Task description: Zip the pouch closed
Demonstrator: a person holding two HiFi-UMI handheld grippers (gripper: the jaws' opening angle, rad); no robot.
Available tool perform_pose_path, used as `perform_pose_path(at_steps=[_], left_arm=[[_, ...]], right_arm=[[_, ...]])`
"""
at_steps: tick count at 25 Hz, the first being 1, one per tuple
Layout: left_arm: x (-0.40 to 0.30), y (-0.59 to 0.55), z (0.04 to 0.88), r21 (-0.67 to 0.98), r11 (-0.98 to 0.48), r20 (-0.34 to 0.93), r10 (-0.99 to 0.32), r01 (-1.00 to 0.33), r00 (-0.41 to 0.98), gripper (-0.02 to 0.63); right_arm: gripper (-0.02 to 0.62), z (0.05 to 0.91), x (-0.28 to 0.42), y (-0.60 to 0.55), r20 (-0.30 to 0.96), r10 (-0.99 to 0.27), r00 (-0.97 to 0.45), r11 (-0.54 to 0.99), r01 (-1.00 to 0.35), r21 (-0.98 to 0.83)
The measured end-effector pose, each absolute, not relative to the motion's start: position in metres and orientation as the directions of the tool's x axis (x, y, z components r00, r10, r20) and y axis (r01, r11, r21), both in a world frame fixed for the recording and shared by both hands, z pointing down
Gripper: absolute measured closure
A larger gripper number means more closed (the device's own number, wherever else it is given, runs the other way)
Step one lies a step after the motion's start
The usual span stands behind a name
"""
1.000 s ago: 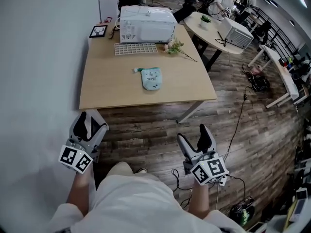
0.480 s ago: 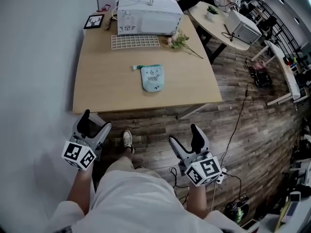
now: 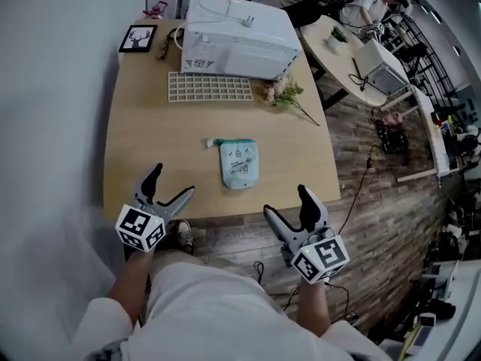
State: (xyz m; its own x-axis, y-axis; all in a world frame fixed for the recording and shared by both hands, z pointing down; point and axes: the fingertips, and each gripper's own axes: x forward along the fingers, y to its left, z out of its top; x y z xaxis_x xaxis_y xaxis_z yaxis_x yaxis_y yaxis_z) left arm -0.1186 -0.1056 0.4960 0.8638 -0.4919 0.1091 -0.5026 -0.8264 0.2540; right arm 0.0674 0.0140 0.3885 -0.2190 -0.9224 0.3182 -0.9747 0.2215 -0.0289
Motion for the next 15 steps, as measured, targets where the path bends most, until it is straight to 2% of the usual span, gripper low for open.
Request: perform_pose_path(at_steps=[6,15], left_arm=[[-0.076,-0.153,0.546,0.309,-0.843,0.202,-0.394,-0.440,0.897,0.181],[0.011,-0.200,0.606,0.249,-0.895,0.360,-0.269,-0.370,0.893,0.190]], right_arm=[[0.206,0.395,0.070,-0.039,0.358,-0.908,-0.219,0.224,-0.974,-0.028],[0.206,0.413,0.114,-0.073,0.359,-0.897,-0.258,0.243,-0.966,-0.085]])
